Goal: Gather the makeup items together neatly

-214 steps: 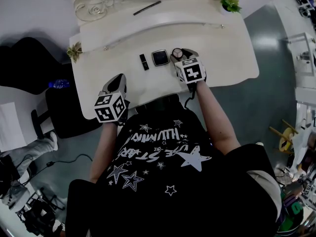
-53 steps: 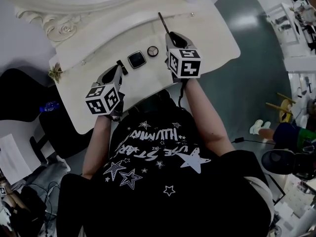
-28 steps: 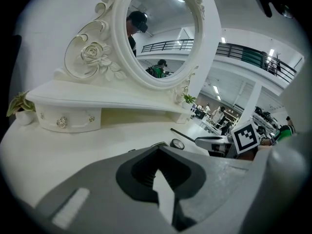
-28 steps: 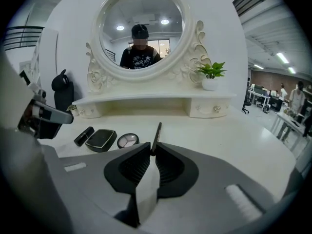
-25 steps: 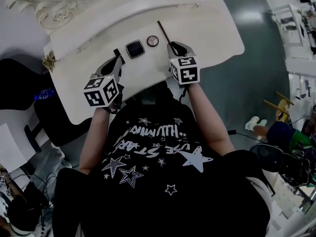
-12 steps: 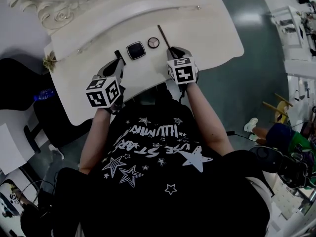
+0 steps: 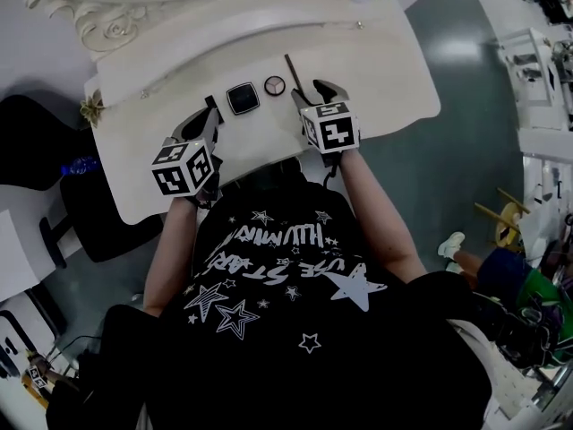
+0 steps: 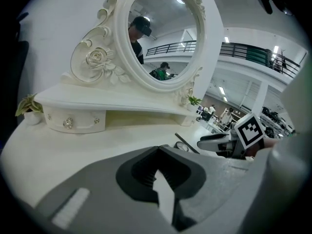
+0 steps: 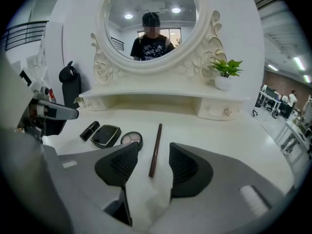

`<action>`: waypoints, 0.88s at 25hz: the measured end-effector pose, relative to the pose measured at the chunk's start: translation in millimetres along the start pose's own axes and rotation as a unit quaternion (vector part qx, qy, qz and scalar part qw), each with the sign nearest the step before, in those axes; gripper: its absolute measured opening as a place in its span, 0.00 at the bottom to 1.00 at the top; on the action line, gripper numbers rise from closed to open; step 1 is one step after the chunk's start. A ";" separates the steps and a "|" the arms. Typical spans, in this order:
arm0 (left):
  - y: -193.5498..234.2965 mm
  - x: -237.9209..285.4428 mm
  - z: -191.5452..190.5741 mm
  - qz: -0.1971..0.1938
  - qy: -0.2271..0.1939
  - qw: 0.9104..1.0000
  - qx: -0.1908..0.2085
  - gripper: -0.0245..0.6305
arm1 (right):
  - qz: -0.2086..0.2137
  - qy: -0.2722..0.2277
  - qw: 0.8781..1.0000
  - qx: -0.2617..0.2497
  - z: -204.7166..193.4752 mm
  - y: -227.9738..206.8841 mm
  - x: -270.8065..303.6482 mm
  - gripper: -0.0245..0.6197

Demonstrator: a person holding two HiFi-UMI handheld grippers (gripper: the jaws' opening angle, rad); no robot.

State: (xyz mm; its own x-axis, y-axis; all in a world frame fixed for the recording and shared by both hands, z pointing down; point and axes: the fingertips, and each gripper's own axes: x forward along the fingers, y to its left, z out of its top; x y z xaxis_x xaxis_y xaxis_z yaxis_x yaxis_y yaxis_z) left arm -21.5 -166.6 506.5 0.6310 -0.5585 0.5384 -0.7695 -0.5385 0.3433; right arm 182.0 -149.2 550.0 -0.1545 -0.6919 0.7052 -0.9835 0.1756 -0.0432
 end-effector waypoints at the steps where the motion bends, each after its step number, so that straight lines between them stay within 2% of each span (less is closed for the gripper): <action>1: -0.8 -0.9 1.8 0.007 -0.005 1.000 -0.001 0.04 | 0.007 -0.010 1.000 -0.002 8.2 -1.8 -0.8 0.40; 10: -14.3 -13.6 -3.0 0.090 -0.052 0.994 -0.033 0.04 | 0.072 -0.071 0.994 -0.035 52.6 -9.3 -1.1 0.39; 14: -25.5 -17.2 -7.8 0.112 -0.066 0.991 -0.043 0.04 | 0.091 -0.096 0.990 -0.043 68.4 -12.3 2.3 0.29; 20: -38.6 -23.3 -26.6 0.112 -0.048 0.992 -0.041 0.04 | 0.090 -0.106 0.990 -0.029 68.3 -9.8 2.9 0.10; 22: -37.7 -22.9 -29.2 0.107 -0.047 0.992 -0.042 0.04 | 0.087 -0.110 0.990 -0.021 68.6 -7.7 3.9 0.09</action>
State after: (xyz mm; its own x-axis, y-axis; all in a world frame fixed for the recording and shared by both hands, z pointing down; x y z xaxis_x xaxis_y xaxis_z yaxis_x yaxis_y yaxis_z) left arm -9.8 -115.1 503.7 0.4562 -0.7132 0.5322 -0.8896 -0.3490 0.2948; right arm 182.5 -201.2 504.5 -0.3418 -0.7838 0.5186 -0.9364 0.3308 -0.1173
